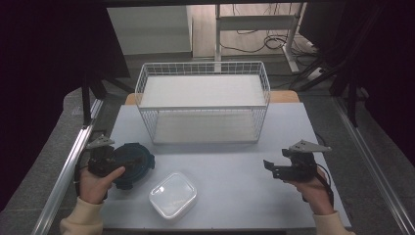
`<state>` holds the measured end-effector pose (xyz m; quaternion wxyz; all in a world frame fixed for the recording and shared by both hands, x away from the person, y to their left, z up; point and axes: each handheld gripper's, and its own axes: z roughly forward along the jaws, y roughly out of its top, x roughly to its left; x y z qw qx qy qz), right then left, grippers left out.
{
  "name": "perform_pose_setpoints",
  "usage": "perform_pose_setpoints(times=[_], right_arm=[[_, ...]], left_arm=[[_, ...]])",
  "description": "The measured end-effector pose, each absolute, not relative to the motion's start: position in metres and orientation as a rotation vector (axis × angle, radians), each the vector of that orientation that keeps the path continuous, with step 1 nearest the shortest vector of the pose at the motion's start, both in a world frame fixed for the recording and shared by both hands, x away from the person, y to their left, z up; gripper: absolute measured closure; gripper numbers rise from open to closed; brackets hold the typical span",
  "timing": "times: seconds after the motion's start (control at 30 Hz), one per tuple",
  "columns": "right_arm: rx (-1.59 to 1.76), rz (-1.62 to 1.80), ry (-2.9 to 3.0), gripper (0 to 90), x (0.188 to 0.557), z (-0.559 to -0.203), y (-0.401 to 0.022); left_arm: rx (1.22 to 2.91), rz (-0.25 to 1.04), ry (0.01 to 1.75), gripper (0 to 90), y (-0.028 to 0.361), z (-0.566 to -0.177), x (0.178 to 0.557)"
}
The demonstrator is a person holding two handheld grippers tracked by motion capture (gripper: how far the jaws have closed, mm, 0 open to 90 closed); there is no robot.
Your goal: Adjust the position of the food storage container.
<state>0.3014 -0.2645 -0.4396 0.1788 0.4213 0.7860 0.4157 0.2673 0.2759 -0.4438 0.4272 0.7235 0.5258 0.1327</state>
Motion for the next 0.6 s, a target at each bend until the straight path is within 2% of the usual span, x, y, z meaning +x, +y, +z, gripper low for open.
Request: perform_pose_setpoints(times=[0.6], right_arm=[[1.184,1.147,2.232,18.3,0.3003,-0.4391,-0.2616]], left_arm=[[1.797,0.337,1.320,21.6,0.2809,-0.4393,0.2638]])
